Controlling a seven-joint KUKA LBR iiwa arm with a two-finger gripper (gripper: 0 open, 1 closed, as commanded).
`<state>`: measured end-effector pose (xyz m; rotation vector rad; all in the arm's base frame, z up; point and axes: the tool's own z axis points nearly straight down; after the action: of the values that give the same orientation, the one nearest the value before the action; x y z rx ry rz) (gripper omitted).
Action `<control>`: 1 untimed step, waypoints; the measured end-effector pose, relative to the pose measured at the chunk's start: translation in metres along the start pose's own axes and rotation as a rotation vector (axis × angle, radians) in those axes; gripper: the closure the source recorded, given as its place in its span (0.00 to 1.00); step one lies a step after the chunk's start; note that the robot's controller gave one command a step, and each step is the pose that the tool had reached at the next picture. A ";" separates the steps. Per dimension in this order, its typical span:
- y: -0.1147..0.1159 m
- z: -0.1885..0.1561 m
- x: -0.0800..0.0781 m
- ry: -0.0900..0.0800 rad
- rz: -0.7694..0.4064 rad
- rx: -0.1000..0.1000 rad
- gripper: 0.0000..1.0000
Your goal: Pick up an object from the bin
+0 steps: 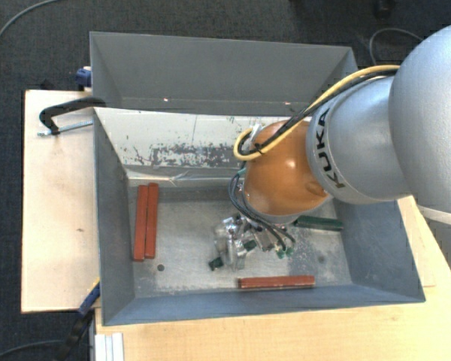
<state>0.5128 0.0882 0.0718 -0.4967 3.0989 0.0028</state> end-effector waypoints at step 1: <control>0.000 0.000 0.000 0.000 0.000 0.000 0.00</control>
Offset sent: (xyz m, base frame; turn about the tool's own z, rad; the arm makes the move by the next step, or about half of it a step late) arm 0.0000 0.0000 0.0000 0.0000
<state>0.5127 0.0880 0.0713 -0.4966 3.0993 0.0026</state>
